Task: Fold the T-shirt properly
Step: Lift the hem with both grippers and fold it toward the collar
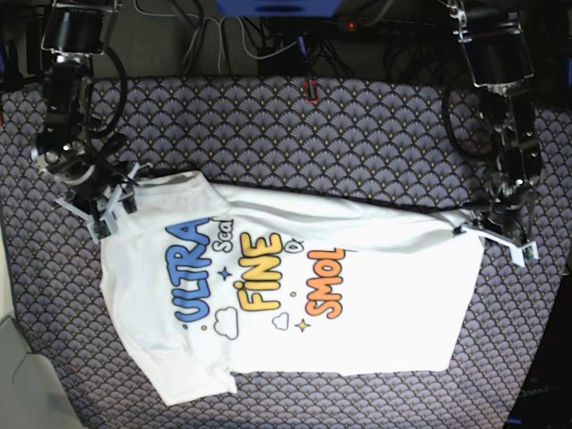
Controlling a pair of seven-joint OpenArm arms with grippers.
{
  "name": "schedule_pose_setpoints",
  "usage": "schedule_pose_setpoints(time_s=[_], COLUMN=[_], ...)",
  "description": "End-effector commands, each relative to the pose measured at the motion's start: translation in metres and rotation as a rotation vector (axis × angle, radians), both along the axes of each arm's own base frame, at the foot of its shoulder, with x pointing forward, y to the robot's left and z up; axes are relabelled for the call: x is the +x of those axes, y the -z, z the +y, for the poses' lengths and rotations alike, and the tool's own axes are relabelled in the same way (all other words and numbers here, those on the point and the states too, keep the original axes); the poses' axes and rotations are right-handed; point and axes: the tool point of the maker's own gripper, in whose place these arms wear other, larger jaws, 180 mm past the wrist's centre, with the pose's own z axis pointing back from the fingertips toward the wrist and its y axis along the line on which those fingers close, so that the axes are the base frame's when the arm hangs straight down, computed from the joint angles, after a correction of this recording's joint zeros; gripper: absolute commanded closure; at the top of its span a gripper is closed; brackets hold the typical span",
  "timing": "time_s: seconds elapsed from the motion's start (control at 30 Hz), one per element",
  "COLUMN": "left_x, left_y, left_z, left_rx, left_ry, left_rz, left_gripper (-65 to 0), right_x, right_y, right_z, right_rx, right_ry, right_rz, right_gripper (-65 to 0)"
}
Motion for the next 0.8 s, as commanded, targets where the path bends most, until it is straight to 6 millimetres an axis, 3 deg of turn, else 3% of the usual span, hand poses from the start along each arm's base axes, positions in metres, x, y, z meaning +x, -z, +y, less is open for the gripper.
schedule_pose_setpoints(time_s=[0.0, 0.07, 0.47, 0.77], left_x=[0.011, 0.011, 0.022, 0.041], left_y=[-0.02, -0.02, -0.031, -0.052], left_z=[0.006, 0.006, 0.006, 0.007], left_rx=[0.021, 0.021, 0.019, 0.019], left_ry=[-0.001, -0.001, -0.004, -0.006], left_rz=[-0.06, -0.06, -0.091, -0.142], left_gripper=[-0.6, -0.6, -0.6, -0.6], right_x=[0.012, 0.015, 0.048, 0.074], right_y=[-0.016, -0.019, -0.051, -0.045], right_z=[-0.003, -0.002, -0.004, -0.018], right_rx=[0.002, 0.003, -0.001, 0.024], right_ry=[-0.008, -0.008, -0.007, 0.027], right_rz=[-0.059, -0.067, -0.155, -0.127], right_gripper=[-11.5, 0.0, 0.0, 0.0])
